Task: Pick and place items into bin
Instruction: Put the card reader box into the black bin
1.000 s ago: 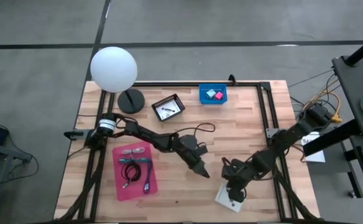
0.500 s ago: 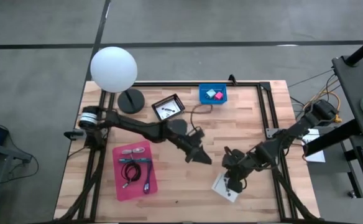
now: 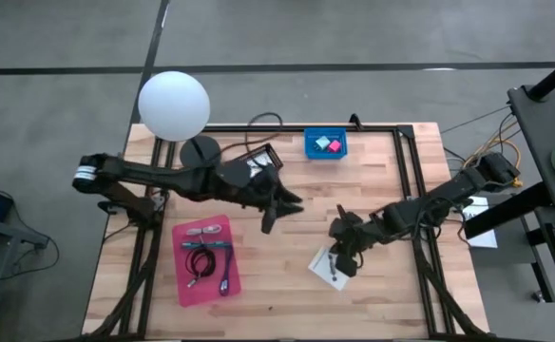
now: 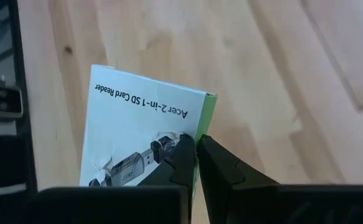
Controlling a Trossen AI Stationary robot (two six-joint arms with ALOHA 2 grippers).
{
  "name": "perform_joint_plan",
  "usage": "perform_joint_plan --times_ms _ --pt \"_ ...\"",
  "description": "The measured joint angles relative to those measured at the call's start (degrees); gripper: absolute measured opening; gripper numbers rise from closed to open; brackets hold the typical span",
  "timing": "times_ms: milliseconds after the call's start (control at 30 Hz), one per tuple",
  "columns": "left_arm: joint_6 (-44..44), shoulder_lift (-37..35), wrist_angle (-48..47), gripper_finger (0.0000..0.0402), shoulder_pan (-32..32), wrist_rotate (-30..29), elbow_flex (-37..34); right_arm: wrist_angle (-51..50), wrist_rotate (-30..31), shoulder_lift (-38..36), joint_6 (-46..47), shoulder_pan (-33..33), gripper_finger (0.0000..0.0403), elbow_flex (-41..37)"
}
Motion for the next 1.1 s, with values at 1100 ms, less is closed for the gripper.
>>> perform_joint_plan --times_ms 1100 --pt "11.0 -17.22 -18.51 0.0116 -0.02 -20.15 -1.31 7.26 -14.54 2.74 -30.39 -37.73 0.0008 10.75"
